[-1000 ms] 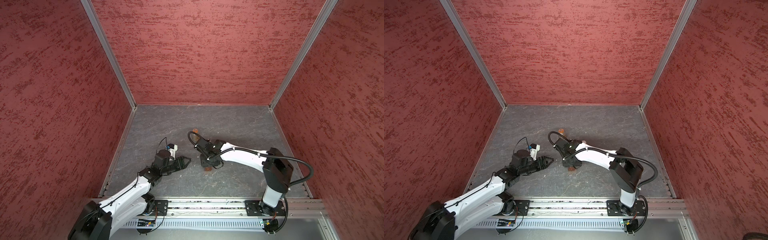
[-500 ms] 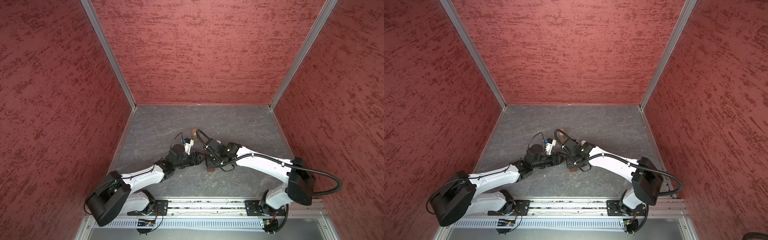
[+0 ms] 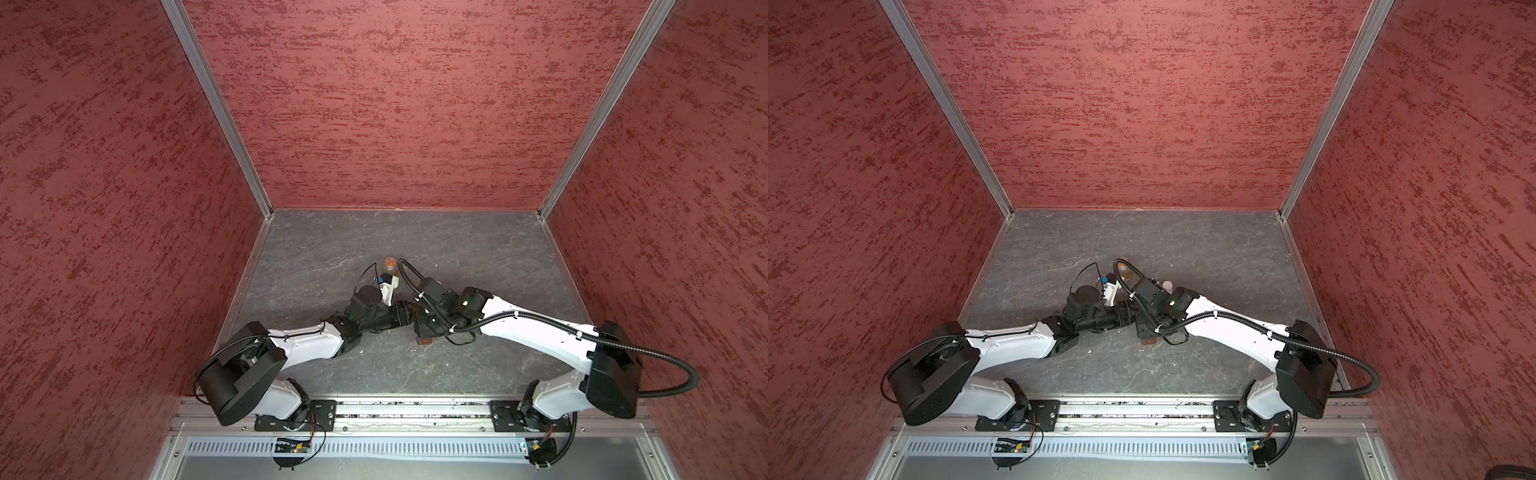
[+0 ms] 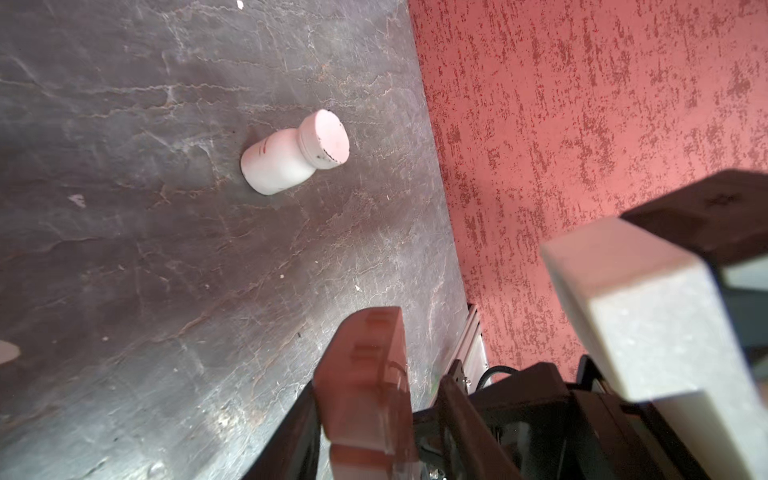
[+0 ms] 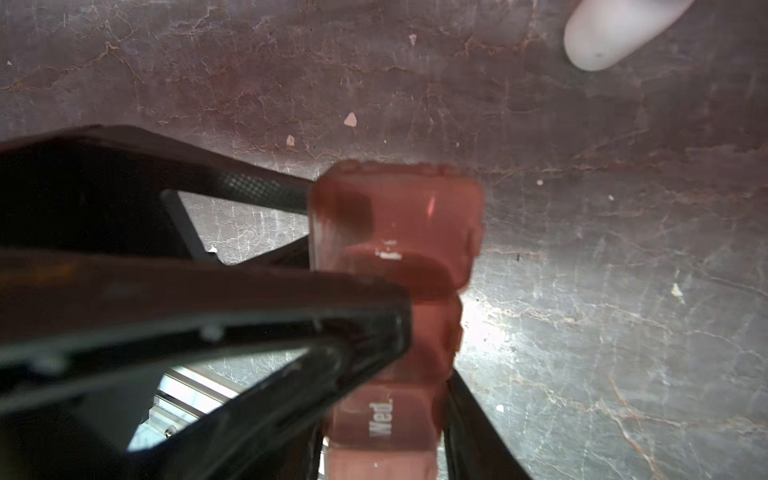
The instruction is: Sort the pills into containers
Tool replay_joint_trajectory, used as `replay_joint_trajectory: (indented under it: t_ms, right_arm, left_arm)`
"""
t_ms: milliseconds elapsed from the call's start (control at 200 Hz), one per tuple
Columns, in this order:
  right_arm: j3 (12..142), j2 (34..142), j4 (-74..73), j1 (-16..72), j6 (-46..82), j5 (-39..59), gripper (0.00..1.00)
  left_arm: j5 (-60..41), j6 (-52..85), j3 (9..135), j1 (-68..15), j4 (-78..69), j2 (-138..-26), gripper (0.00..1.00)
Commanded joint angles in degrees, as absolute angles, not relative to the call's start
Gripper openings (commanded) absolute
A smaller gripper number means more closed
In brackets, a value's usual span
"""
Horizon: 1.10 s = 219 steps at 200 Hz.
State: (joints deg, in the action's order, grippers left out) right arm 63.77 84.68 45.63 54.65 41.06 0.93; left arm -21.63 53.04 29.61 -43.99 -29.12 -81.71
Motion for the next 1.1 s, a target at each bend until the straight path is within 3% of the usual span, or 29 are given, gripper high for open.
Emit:
replay_joint_trajectory:
  t_ms: [0, 306, 616, 847, 1092]
  right_arm:
    - [63.4, 83.6, 42.2, 54.5, 40.4, 1.8, 0.43]
    - [63.1, 83.5, 41.5, 54.5, 40.1, 2.0, 0.43]
    - [63.5, 83.6, 41.2, 54.6, 39.6, 2.1, 0.44]
    - [63.2, 80.8, 39.7, 54.6, 39.4, 3.9, 0.52]
    - [62.8, 79.9, 36.7, 54.6, 39.4, 8.3, 0.53]
  left_arm:
    - [-23.2, 53.0, 30.1, -44.6, -32.0, -82.9, 0.44]
    - [-24.6, 53.3, 30.1, -44.7, -32.9, -84.4, 0.35]
    - [-23.8, 53.0, 29.4, -44.6, -31.9, -85.0, 0.08]
    - [-23.4, 52.7, 29.1, -43.8, -31.6, -85.2, 0.06]
    - [-23.9, 53.2, 28.5, -42.8, -32.9, -86.2, 0.06]
